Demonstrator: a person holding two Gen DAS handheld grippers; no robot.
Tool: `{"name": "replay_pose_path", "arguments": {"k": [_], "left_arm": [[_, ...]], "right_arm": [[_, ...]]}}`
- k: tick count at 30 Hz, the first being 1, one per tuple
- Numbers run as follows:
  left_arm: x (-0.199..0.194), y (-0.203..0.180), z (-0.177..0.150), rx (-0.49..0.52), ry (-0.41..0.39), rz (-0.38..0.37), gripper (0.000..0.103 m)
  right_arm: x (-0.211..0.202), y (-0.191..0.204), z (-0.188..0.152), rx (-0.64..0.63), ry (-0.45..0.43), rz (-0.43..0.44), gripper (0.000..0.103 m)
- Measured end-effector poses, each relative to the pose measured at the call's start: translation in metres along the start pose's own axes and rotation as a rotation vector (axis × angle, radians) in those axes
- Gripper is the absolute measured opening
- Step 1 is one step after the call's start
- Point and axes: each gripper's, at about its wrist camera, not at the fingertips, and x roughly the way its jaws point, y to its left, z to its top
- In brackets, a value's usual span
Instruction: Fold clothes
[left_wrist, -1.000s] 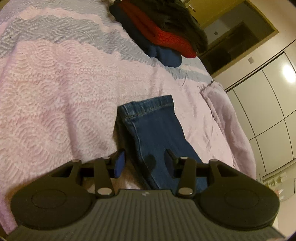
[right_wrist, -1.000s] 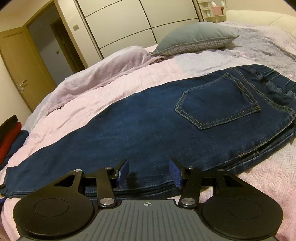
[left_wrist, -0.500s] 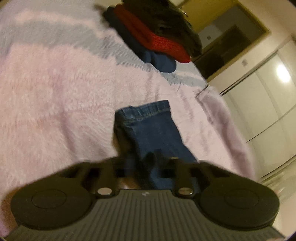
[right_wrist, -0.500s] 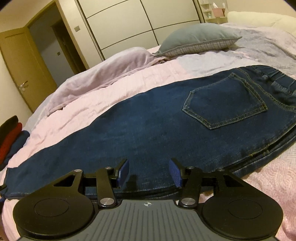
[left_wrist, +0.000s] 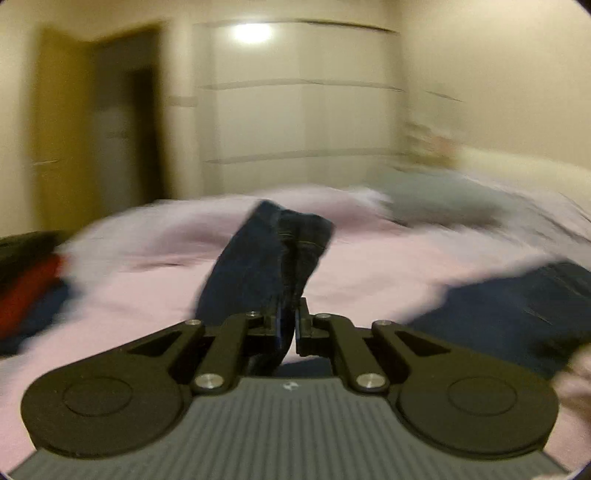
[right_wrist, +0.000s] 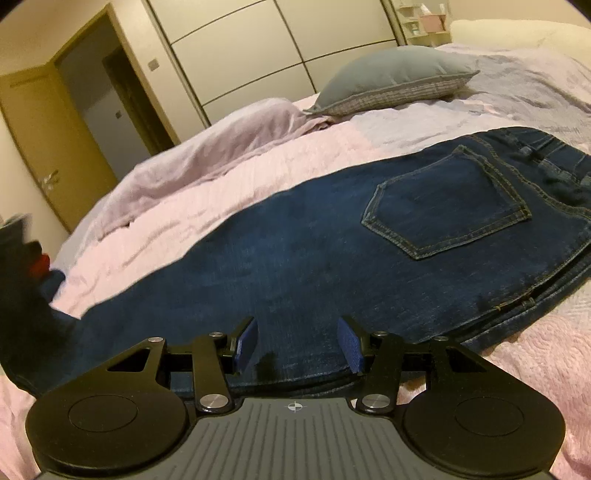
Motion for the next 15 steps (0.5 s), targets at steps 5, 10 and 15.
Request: {"name": "replay_pose_path", "arguments": {"k": [5, 10, 15], "left_arm": [[0.059, -0.099, -0.052, 0.321, 0.237, -0.089, 0.009], [0.034, -0.078, -0.037, 0.155, 0.229, -0.145, 0.020], [-0.009, -0.027, -0.012, -0.099, 0.168, -0.190, 0.026]], "right_arm": [[-0.004, -0.011, 0.006, 0.033, 0.007, 0.002, 0.052], [-0.012, -0.016, 0.014, 0.060, 0.016, 0.026, 0.052], [-0.011, -0.009, 0.025, 0.182, 0.045, 0.175, 0.052]]}}
